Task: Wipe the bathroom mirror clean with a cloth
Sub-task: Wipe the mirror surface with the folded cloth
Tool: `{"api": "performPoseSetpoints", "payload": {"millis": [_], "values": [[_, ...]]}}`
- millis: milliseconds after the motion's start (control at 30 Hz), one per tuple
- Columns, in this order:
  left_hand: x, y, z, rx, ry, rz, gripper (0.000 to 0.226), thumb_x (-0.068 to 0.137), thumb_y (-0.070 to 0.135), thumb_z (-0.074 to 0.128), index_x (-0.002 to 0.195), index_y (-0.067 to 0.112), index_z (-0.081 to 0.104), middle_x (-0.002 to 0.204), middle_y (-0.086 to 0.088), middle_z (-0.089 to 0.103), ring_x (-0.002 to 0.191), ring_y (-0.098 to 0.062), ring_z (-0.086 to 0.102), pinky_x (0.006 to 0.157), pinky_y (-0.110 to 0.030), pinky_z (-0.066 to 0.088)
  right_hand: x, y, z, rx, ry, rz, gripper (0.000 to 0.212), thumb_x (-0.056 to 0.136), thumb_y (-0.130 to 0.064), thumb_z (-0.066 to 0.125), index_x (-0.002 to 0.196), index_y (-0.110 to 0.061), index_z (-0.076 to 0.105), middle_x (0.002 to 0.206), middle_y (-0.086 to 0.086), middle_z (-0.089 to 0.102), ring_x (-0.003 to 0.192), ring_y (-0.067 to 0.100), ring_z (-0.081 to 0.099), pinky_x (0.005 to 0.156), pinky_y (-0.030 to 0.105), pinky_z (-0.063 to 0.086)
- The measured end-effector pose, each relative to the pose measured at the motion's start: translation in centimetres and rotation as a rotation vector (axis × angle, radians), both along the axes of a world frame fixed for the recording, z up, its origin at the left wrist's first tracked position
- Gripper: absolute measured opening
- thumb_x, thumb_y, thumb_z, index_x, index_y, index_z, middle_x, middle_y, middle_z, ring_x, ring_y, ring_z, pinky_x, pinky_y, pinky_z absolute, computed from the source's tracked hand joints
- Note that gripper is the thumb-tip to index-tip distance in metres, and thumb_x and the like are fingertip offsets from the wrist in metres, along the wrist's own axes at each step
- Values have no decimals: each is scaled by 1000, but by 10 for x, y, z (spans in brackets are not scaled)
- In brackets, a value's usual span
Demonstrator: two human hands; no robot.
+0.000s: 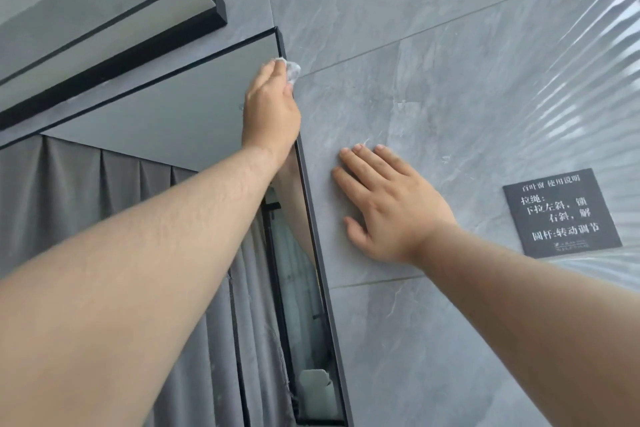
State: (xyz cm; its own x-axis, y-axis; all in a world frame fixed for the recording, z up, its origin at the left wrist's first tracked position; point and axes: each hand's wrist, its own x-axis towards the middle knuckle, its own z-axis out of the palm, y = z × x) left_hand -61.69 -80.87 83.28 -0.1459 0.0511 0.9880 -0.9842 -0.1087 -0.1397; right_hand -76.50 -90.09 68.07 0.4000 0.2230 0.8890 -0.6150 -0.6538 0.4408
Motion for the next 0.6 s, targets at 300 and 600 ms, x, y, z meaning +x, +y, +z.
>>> {"api": "performPoseSetpoints", "payload": {"millis": [300, 600], "values": [[6, 6, 51, 44, -4, 18, 42, 101, 12, 39, 141, 6, 50, 144, -8, 50, 134, -23, 45, 107, -14, 26, 2, -4, 0, -23, 2, -53, 74, 83, -48, 38, 142, -6, 52, 151, 18, 44, 142, 35, 40, 121, 49, 21], [14, 5, -23, 82, -85, 2, 44, 98, 6, 39, 140, 2, 50, 143, -16, 51, 130, -32, 49, 114, -31, 34, 2, -2, 0, -14, 9, -55, 72, 83, -47, 42, 142, -6, 52, 150, 19, 46, 140, 35, 42, 120, 50, 24]]}}
